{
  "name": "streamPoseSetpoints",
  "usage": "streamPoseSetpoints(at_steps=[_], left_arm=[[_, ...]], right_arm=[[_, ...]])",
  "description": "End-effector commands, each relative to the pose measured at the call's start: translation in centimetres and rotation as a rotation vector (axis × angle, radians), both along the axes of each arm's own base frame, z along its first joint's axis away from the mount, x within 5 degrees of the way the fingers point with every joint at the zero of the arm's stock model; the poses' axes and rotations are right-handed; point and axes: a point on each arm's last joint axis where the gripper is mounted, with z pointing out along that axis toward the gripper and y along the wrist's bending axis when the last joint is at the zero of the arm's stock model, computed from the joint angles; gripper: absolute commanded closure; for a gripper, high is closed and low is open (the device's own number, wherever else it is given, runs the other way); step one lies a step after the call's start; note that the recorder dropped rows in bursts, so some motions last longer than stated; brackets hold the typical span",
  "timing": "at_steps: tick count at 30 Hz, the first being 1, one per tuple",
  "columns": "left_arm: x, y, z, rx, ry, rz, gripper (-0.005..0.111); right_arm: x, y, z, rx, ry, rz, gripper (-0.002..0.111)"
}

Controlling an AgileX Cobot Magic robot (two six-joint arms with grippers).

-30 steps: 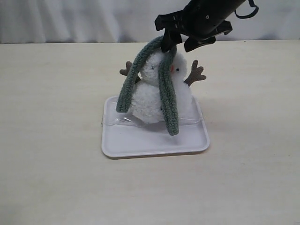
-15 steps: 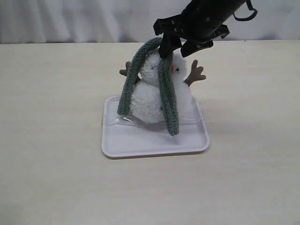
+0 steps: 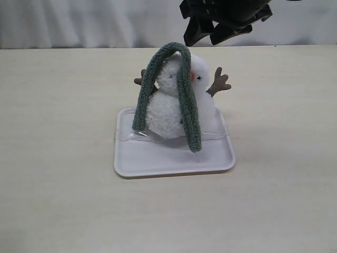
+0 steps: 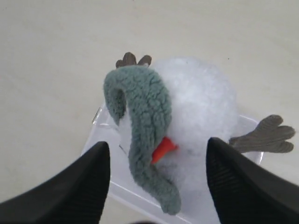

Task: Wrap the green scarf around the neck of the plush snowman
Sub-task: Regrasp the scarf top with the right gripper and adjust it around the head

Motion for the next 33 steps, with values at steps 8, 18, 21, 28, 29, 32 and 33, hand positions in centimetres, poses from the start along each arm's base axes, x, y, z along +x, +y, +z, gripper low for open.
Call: streamPoseSetpoints(at_steps=[8,18,21,28,29,32,33], left_arm=[[0.0,-0.1,0.1,-0.006,-0.014,-0.006,0.107],[0.0,-0.1,0.1,-0.006,-0.014,-0.006,0.107],[0.0,-0.1,0.1,-0.006,-0.014,-0.006,0.107],[0.0,-0.1,0.1,-0.006,-0.014,-0.006,0.107],[0.0,-0.1,0.1,-0.006,-0.014,-0.006,0.107],[0.0,0.0,0.1,-0.004,-0.014,-0.006,0.107],[0.0,0.0,0.1,-0.004,-0.014,-0.006,0.107]], right_arm=[[-4.4,5.0,-2.4,-0.250,-0.003,0.214,0.054],[-3.3,7.1,-3.9,-0.478,-0.265,-0.006,0.060],[-3.2,7.9,-5.0,-0.441,-0.228,0.022,0.077],[-2.9,7.6,-4.4,-0.519,-0.256,0.069,0.104],[-3.0,7.3,-3.4,-0.541,-0.270,0.063,0.104],[-3.2,5.7,0.4,-0.650,-0.334,0.011,0.104],[-3.3,5.4,0.9,-0.676,-0.337,0.002,0.104]])
